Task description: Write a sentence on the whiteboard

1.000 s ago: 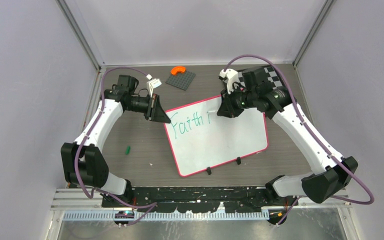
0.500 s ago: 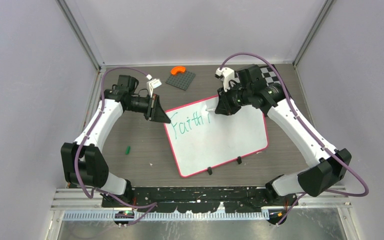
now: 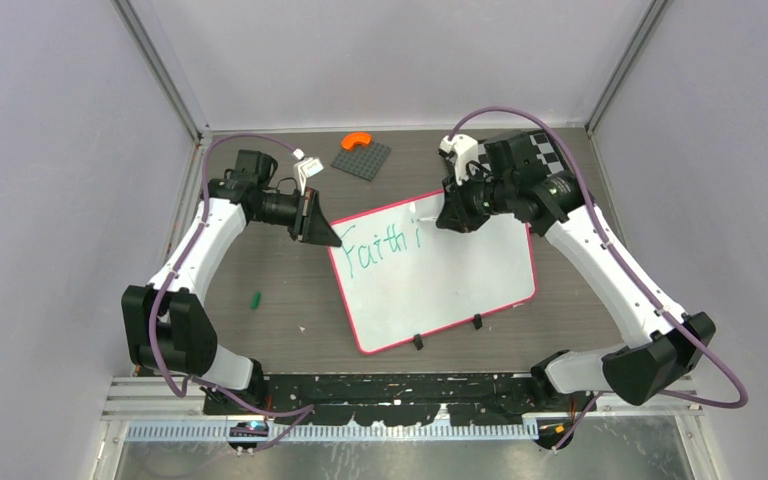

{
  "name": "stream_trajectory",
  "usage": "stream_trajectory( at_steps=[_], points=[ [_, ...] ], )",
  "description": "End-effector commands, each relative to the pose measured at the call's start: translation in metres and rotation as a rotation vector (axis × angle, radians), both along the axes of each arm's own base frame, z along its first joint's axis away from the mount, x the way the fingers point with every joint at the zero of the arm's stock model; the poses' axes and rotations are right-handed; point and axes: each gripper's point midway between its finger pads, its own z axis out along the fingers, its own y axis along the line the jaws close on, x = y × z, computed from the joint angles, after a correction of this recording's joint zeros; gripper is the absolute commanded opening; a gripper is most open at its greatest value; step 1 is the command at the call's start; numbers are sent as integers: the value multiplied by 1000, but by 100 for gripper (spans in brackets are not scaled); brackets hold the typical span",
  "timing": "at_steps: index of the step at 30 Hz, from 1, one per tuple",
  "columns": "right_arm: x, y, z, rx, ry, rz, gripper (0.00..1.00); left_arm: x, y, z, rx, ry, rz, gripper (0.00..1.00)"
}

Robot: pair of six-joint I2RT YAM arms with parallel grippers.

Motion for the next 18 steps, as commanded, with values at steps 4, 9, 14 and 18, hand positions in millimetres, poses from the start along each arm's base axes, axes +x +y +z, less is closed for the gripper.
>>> stream_trajectory(
  at_steps=[4,9,14,18],
  points=[
    [4,-5,-13,-33,-6,-10,0,1,-1,12,-5,-42,-2,0],
    [8,-4,-26,-52,14,-6,0,1,-1,11,-3,-41,0,0],
    [4,-7,-29,-58,17,-9,0,1,-1,10,0,-38,0,0],
    [-1,-7,-28,-51,23,-8,0,1,-1,9,-1,-32,-1,0]
  ],
)
